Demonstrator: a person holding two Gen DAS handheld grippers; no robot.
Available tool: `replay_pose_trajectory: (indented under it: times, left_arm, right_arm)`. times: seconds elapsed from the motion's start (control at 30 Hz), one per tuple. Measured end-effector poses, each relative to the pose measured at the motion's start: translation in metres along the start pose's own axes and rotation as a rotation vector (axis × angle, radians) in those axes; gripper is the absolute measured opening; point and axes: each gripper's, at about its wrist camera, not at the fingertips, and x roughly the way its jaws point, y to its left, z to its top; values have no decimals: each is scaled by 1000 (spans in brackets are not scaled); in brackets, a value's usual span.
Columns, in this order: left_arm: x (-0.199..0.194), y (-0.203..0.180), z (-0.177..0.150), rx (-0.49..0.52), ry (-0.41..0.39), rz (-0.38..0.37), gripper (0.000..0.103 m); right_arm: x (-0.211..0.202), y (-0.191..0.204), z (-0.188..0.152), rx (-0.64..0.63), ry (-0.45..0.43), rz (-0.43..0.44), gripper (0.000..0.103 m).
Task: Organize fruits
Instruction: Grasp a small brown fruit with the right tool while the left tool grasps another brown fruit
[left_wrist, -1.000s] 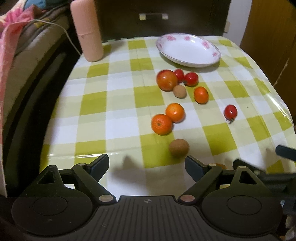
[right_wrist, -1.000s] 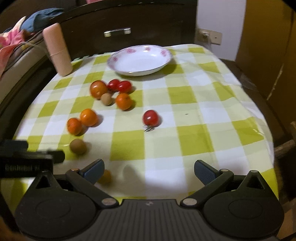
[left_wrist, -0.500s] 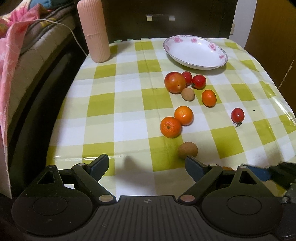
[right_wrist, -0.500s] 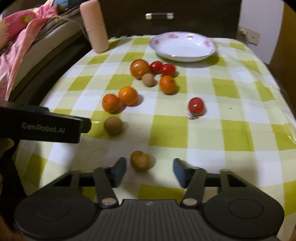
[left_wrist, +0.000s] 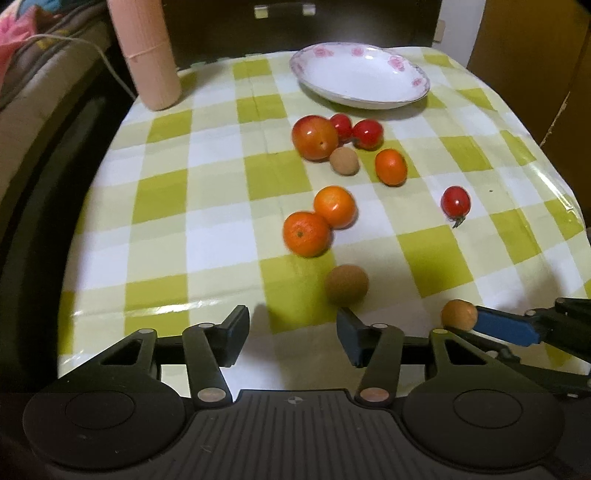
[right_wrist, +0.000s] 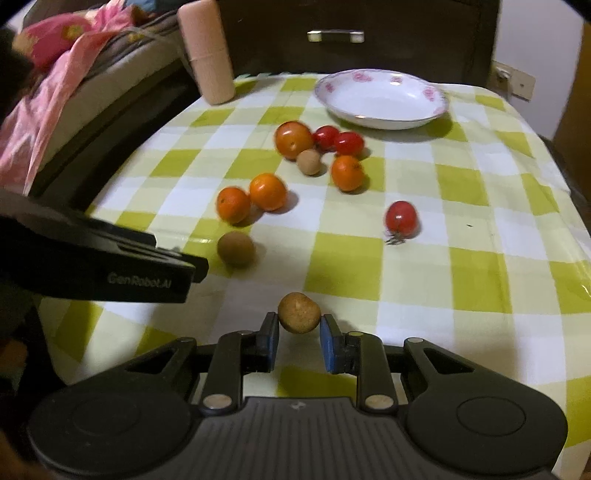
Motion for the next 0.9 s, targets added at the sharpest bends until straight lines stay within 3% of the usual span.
replay_pose_trajectory:
  times: [0.3, 0.57, 0.63, 0.7, 0.9]
  left_arm:
    - [18, -12, 11, 5, -13, -55, 62]
    - [27, -20, 13, 32, -26, -29, 61]
    - [27, -19, 13, 26, -34, -33, 59]
    - [28, -17, 14, 16, -37, -26, 49]
    - [23, -16, 9, 33, -32, -19, 40]
  right_arm:
    - [-2, -25, 4, 130, 10, 24, 24]
    - [-1, -34, 5, 173, 14, 34, 24]
    - [0, -35, 5, 180, 19, 35, 24]
    - [0, -35, 5, 185, 20, 34, 24]
    - [-1, -37, 7, 199, 15, 31, 24]
